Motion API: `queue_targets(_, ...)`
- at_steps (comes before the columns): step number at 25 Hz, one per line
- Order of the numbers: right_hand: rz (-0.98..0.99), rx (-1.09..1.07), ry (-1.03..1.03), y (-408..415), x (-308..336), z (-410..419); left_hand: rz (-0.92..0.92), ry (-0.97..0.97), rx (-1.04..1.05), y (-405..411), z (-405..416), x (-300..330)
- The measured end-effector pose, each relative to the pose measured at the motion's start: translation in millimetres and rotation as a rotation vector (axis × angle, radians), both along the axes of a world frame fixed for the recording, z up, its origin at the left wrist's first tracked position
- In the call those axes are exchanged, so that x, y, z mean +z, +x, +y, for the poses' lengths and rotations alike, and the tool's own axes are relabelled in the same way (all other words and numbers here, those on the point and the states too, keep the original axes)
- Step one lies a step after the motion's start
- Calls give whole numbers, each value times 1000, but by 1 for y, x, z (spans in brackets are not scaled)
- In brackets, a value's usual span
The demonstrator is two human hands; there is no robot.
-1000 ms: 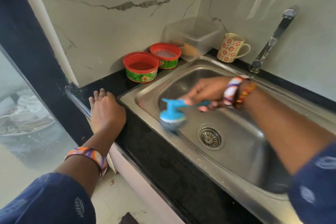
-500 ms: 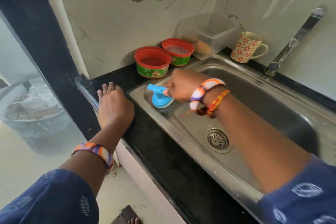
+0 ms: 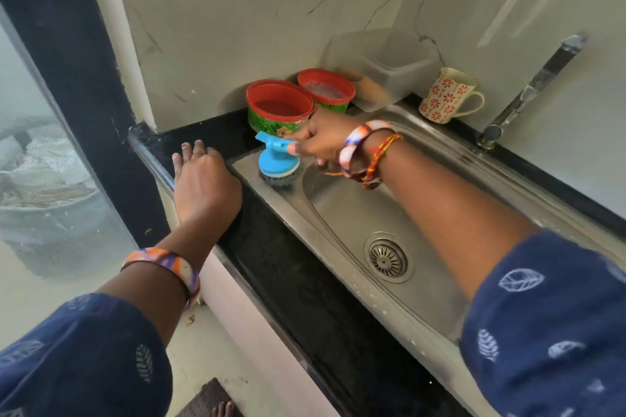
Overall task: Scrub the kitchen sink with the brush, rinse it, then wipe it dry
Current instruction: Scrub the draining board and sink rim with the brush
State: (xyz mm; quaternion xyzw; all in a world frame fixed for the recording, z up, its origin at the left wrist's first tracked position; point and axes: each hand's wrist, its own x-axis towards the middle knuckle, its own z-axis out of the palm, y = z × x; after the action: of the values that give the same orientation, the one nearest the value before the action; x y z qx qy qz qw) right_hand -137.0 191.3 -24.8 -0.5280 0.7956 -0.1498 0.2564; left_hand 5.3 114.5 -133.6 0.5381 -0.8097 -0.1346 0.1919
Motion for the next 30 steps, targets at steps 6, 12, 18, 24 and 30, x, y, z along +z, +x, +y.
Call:
queue_targets(6,-169,-91,88,-10,6,7,11,11,-5,0,-1,0)
queue_targets(12,-169,-113,301,-20,25,22,25,14,-10,0,0,0)
queue_targets(18,-294,-152,55,-9,-2,18,26,13,-11,1,2,2)
queue_targets(24,-68,7,514,-30,30,38,11,24,-24,1,0,1)
queue_targets(30,-97,-175,-8,-2,-1,-5,5,26,-36,1,1,4)
